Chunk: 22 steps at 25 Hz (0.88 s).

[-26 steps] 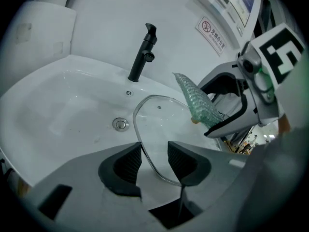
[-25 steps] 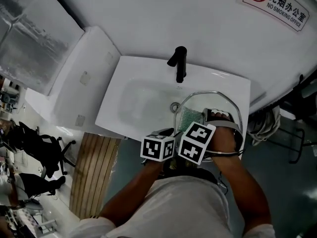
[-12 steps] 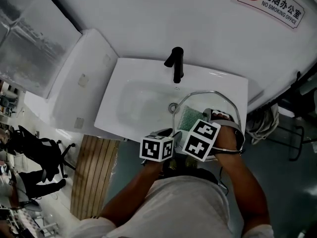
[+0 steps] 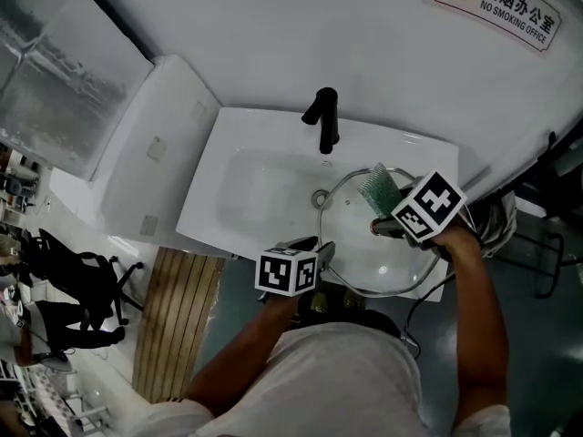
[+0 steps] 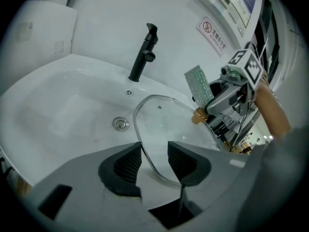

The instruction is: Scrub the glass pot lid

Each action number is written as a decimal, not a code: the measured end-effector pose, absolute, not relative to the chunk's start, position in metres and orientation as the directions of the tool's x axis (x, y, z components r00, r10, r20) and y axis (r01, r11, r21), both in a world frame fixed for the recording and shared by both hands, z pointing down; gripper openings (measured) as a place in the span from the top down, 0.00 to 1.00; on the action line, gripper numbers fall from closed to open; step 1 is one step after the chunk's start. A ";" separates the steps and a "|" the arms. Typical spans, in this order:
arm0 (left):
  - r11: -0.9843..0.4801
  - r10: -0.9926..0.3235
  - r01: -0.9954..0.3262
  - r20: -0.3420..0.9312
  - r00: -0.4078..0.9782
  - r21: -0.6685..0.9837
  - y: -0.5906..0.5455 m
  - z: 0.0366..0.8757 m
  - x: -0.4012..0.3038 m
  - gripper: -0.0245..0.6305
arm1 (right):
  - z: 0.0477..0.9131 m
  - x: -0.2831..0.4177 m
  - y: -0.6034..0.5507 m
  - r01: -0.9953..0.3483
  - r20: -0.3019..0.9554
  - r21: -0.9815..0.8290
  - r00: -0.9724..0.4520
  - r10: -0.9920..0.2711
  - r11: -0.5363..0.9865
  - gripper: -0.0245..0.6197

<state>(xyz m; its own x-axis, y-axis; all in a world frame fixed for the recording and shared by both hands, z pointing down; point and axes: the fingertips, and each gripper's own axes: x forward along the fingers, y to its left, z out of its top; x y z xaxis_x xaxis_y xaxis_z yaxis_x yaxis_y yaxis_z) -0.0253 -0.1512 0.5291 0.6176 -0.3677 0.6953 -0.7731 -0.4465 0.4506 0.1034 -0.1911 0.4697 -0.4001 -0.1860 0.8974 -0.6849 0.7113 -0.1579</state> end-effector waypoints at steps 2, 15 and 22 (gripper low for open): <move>-0.445 -0.367 -0.774 0.696 0.617 0.451 -0.151 0.529 -0.025 0.68 | 0.470 0.114 -0.197 -0.714 0.869 -0.239 -0.460 -0.182 0.658 0.42; -0.437 -0.369 -0.776 0.697 0.615 0.454 -0.152 0.529 -0.025 0.68 | 0.483 0.158 -0.217 -0.755 0.724 -0.534 -0.641 -0.256 0.379 0.42; -0.437 -0.370 -0.776 0.696 0.616 0.455 -0.152 0.530 -0.026 0.68 | 0.453 0.151 -0.207 -0.799 0.765 -0.329 -0.538 -0.354 0.504 0.42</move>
